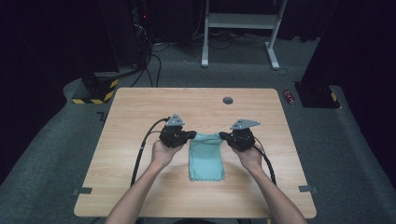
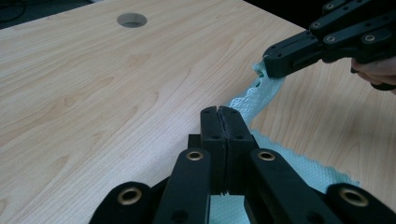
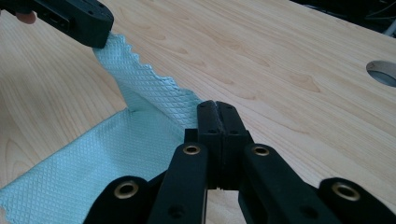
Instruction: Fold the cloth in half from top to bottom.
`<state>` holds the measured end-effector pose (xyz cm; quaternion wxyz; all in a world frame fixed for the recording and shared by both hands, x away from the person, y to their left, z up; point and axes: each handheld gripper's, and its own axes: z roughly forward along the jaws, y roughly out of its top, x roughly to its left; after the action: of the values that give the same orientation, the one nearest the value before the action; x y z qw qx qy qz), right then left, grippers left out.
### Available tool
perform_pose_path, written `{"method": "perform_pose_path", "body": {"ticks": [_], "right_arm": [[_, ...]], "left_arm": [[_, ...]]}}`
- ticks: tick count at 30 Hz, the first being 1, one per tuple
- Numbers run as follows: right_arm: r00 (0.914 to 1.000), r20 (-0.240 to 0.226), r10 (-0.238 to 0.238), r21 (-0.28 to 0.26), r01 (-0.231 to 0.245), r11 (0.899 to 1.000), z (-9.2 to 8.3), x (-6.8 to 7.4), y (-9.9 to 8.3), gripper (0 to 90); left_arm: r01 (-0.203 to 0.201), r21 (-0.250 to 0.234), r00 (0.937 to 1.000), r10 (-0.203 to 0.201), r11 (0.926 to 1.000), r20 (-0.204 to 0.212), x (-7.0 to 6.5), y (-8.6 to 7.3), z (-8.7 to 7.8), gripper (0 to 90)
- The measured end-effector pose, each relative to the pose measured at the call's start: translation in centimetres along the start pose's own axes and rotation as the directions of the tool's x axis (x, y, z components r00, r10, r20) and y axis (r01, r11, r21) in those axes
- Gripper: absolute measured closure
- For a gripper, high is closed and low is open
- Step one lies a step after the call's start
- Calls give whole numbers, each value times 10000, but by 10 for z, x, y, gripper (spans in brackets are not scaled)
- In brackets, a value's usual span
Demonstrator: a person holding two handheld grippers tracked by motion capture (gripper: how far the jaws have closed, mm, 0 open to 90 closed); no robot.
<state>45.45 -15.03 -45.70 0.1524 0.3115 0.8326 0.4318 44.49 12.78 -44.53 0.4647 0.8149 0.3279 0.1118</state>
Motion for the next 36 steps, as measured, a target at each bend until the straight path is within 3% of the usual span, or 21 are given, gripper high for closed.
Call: {"method": "perform_pose_path", "body": {"ticks": [6,22,36], "right_arm": [[9999,-111,-116,-66,116,9999,-6,4,-1,900],[9991,-394,-148,-100,144,9998,-16,13,-12,900],[9980,-572,-267,-94,262,9996,-21,22,-20,900]], "left_arm": [[-125,-49,9999,125,9999,57,-5,-5,-5,892],[48,-236,9996,-41,9997,291,-15,-17,-11,892],[-135,-180,9993,141,9997,348,-24,-25,-16,892]]}}
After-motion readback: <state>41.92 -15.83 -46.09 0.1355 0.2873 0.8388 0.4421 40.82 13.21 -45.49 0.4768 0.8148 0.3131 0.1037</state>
